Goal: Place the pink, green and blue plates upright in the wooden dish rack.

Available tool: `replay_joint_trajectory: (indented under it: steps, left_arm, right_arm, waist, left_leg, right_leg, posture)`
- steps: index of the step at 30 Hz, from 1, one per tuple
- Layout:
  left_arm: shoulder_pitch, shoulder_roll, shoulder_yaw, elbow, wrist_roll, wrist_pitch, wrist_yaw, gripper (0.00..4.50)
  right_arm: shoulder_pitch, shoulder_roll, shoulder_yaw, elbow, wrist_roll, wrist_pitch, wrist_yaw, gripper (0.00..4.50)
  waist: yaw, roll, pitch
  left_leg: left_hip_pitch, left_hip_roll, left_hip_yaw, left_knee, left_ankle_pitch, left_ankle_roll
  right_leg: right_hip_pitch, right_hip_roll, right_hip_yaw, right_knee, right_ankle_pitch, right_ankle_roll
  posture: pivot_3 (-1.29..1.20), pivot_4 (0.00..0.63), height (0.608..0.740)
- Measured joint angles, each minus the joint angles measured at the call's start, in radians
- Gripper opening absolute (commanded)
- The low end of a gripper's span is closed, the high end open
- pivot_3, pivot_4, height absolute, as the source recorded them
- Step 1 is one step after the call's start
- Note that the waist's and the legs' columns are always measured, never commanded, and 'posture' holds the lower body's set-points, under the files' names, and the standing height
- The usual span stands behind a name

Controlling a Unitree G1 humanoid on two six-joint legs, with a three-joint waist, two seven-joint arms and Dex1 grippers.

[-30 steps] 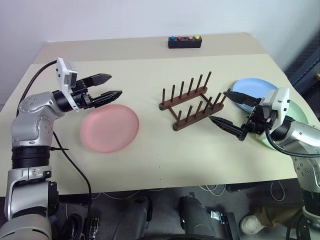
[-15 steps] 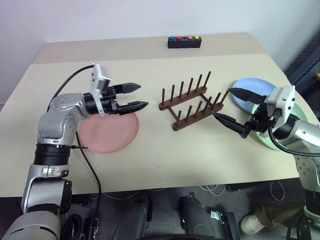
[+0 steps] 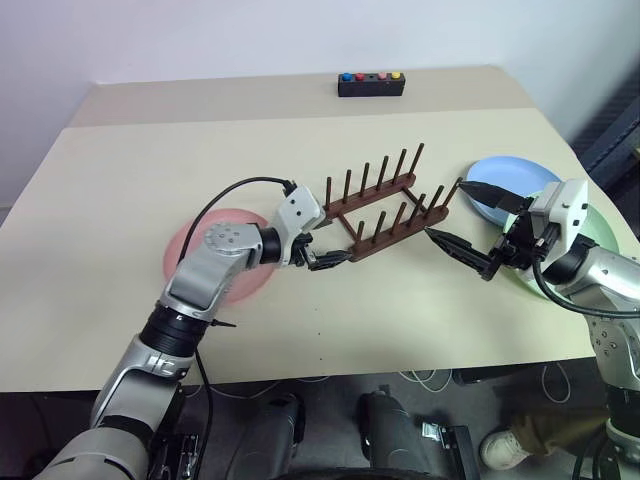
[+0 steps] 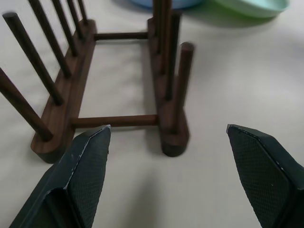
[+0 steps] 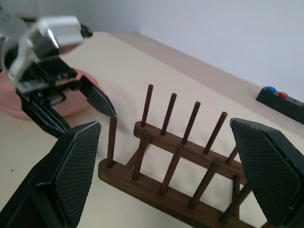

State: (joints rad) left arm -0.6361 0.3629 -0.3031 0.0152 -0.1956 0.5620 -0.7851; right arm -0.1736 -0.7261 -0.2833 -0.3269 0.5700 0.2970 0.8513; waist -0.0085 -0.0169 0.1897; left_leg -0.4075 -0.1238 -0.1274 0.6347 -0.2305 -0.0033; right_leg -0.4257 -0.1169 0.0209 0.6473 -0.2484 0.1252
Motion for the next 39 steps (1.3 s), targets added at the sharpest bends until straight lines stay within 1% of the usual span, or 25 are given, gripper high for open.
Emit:
replay_joint_trajectory:
  steps: [3,5,18,21,24,26,35,39]
  left_arm:
    - [-0.022,-0.055,-0.064,0.059,0.06,0.003,0.044,4.01]
    - [-0.028,-0.069,-0.088,0.084,0.098,0.002,0.063,4.01]
    - [-0.028,-0.14,-0.104,0.122,0.163,0.04,0.129,4.01]
    - [-0.028,-0.152,-0.102,0.122,0.159,0.054,0.125,3.17]
    - [-0.028,-0.169,-0.098,0.123,0.153,0.07,0.121,1.68]
    - [-0.028,-0.172,-0.099,0.121,0.157,0.071,0.128,0.76]
    - [-0.028,-0.175,-0.094,0.117,0.161,0.08,0.136,0.73]
    - [-0.028,-0.153,-0.065,0.115,0.146,0.078,0.12,0.73]
  right_arm:
    - [-0.004,0.001,0.0,0.001,-0.005,-0.005,-0.002,4.47]
    - [-0.007,0.001,-0.001,0.0,-0.006,-0.009,-0.004,4.47]
    - [0.044,0.001,-0.03,-0.026,-0.005,-0.009,-0.031,4.47]
    - [0.044,0.0,-0.035,-0.026,-0.005,-0.009,-0.031,4.5]
    - [0.043,0.0,-0.035,-0.026,-0.005,-0.009,-0.031,4.5]
    - [0.043,0.0,-0.035,-0.026,-0.005,-0.009,-0.031,4.5]
    - [0.046,0.0,-0.036,-0.026,-0.005,-0.009,-0.03,4.5]
    - [0.046,0.0,-0.04,-0.026,-0.005,-0.009,-0.028,4.5]
  waist:
    - [0.002,0.0,0.0]
    - [-0.001,0.0,0.0]
    - [0.003,0.0,0.0]
    - [0.003,0.0,0.0]
    - [0.004,0.0,0.0]
    - [0.004,0.0,0.0]
    - [0.001,0.0,0.0]
    - [-0.002,0.0,0.0]
  left_leg:
    - [0.0,0.0,0.0,0.0,0.0,0.0]
    - [0.0,0.0,0.0,0.0,0.0,0.0]
    - [0.0,0.0,0.0,0.001,0.0,0.0]
    - [0.0,0.0,0.0,0.001,0.0,0.0]
    - [0.0,0.0,0.0,0.001,0.0,0.0]
    - [0.0,0.0,0.0,0.001,0.0,0.0]
    - [0.0,0.0,0.0,0.001,0.0,0.0]
    - [0.0,0.0,0.0,0.001,0.0,0.0]
  right_leg:
    - [0.0,0.0,0.0,0.0,0.0,0.0]
    - [0.0,0.0,0.0,0.0,0.0,0.0]
    - [0.0,0.0,0.0,0.0,0.0,0.0]
    - [0.001,0.0,0.0,0.0,0.0,0.0]
    - [0.001,0.0,0.0,0.0,0.0,0.0]
    - [0.001,0.0,0.0,0.0,0.0,0.0]
    - [0.001,0.0,0.0,0.0,0.0,0.0]
    - [0.001,0.0,0.0,0.0,0.0,0.0]
  posture:
    - [0.0,0.15,0.74]
    - [0.0,0.15,0.74]
    - [0.0,0.15,0.74]
    - [0.0,0.15,0.74]
    - [0.0,0.15,0.74]
    - [0.0,0.15,0.74]
    - [0.0,0.15,0.74]
    - [0.0,0.15,0.74]
